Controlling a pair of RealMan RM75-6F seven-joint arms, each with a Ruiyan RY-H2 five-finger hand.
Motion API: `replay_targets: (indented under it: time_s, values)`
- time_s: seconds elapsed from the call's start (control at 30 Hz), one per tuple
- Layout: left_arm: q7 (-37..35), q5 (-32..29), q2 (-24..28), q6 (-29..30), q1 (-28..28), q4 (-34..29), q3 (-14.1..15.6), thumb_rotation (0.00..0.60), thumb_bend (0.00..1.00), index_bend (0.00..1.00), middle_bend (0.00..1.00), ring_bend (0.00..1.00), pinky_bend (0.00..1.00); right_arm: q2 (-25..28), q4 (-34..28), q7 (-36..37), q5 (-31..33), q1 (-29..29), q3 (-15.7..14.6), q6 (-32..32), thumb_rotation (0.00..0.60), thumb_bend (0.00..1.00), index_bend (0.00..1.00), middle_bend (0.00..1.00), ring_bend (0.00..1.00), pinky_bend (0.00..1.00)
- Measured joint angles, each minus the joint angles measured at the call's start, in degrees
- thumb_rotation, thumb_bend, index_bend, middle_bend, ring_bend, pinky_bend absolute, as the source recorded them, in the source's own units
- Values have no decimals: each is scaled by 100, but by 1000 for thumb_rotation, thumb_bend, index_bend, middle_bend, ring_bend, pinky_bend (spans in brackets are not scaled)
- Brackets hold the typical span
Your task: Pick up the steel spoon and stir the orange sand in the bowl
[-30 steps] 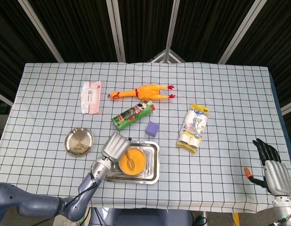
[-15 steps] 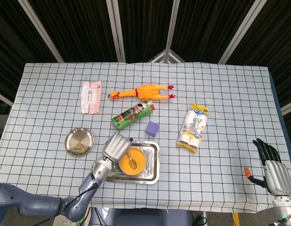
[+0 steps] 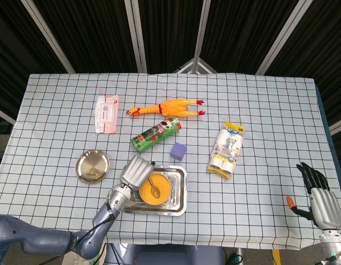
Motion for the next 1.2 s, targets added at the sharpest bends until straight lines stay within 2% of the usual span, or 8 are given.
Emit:
replay_targets:
  time_s: [0.5, 0.83, 1.1, 1.2]
  values:
    - [35, -18, -4, -3, 25, -14, -18, 600, 535, 565, 1000, 1000, 1000, 4, -9, -1, 3, -1, -1, -3, 600, 404, 0, 0, 0, 0]
    - [32, 6, 13, 7, 40, -46, -29, 600, 551, 573, 1000, 1000, 1000, 6, -7, 7, -3, -2, -3, -3, 600, 404, 0, 0, 0, 0]
    - [128, -5, 153, 22, 23, -172, -74, 600, 663, 614, 1000, 1000, 1000, 9, -8, 11, -2, -3, -4, -4, 600, 404, 0, 0, 0, 0]
    - [229, -22, 253, 25, -4, -285, -96, 600, 693, 668, 1000, 1000, 1000, 9, -9, 10, -3, -3, -4, -3, 600, 405, 0, 0, 0, 0]
